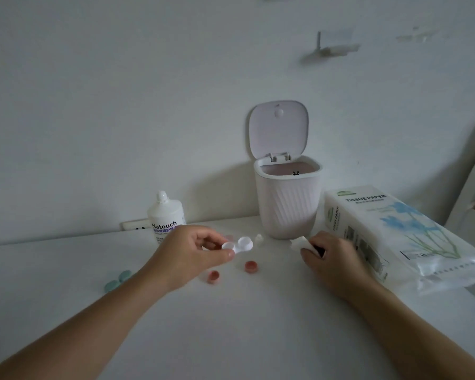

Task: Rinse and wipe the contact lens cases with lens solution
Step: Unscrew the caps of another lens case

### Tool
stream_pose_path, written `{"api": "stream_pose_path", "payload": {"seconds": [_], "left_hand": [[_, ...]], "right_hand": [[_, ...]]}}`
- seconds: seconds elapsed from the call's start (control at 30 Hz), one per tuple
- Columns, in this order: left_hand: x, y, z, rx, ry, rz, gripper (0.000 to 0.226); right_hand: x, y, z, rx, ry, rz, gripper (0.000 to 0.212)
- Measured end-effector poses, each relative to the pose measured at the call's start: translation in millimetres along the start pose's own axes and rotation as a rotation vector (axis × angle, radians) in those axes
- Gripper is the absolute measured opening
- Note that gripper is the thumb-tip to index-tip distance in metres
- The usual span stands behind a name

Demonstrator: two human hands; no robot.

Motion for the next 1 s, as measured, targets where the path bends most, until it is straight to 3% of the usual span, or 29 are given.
{"api": "stream_pose_path", "payload": {"seconds": [0.13,0.37,0.63,0.73,0.83,0.9,1.0], "left_hand": [[-2,-22,28,-0.081,-0.065,-0.114,0.007],[-2,-69,94,-0.056,-0.139,-0.083,0.015],[17,-89,160,-0.071,-0.202,0.011,0.004],[26,-103,174,0.086,-0.169,0.183,0.011],[42,-127,175,0.404,-0.060,0.545,0.022],[55,-139,171,0.596,0.037,0.765,0.018],[66,-147,169,0.729,0.127,0.945,0.019]], "right_hand": [[-1,0,2,-0.009,-0.035,0.036,0.030],[3,-2,1,-0.023,-0.030,0.100,0.018],[10,-8,3,-0.011,-0.006,0.113,0.019],[11,-8,3,-0.021,-0.009,0.104,0.022],[13,-9,3,-0.009,-0.002,0.108,0.022],[13,-10,2,-0.006,-0.002,0.113,0.024],[14,-11,2,-0.006,-0.001,0.117,0.023]]}}
Point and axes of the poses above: each hand's wrist, its own z-axis towards the middle knuckle, its own x-axis out of the palm, y = z × x, the point moved 7 cm from there along z, towards the middle knuckle, and after that the axes turned 7 degrees about -y, right-handed, at the moved point
